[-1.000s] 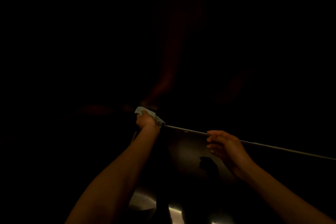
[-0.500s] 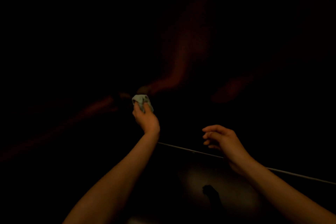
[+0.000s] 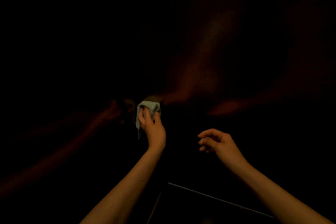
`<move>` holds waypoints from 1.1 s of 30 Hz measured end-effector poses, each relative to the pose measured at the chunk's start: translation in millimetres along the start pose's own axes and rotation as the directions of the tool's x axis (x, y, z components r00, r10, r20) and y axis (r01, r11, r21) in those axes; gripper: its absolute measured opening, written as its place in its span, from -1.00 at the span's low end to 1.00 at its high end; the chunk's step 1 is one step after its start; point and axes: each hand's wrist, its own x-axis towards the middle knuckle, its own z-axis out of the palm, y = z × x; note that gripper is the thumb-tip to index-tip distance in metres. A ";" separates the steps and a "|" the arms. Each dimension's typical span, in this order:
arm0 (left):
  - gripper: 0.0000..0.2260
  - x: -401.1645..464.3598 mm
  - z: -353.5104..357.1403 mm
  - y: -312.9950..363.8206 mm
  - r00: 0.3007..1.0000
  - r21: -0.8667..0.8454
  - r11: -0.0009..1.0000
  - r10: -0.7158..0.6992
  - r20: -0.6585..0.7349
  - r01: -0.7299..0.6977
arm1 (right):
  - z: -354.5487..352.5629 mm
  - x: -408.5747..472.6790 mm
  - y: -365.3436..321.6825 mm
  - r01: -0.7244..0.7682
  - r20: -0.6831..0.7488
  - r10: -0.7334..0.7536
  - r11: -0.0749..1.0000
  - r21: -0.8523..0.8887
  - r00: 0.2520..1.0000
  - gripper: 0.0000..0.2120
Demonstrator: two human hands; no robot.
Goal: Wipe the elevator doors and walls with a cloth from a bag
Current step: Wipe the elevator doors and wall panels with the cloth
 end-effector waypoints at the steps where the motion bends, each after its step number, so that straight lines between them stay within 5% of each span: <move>1: -0.56 3.8 -2.1 11.9 0.998 0.005 0.998 0.061 0.011 -0.061 | 5.4 4.3 -10.0 0.031 0.006 -0.031 1.000 0.002 0.999 -0.79; 4: -0.55 18.4 -9.1 44.1 0.977 0.054 0.976 0.213 -0.003 -0.212 | 23.0 16.3 -40.9 0.121 0.048 -0.123 0.992 0.032 0.991 -0.78; 14: -0.57 43.1 -27.0 109.9 0.969 0.023 0.970 0.242 -0.048 -0.242 | 29.5 23.8 -99.6 0.176 0.123 -0.190 0.977 0.117 0.974 -0.82; 25: -0.57 57.1 -16.5 191.2 0.983 0.066 0.993 -0.088 -0.160 0.099 | 41.6 12.2 -224.6 0.137 0.110 -0.137 0.991 0.010 0.984 -0.83; 30: -0.57 84.8 -24.3 282.3 0.982 0.065 0.989 0.142 -0.123 -0.135 | 44.3 5.3 -316.4 0.143 0.097 -0.142 0.990 -0.001 0.985 -0.78; 33: -0.57 97.1 -29.4 338.7 0.988 0.047 0.996 0.084 -0.127 -0.079 | 49.6 -2.1 -366.3 0.103 0.097 -0.100 0.994 -0.029 0.990 -0.77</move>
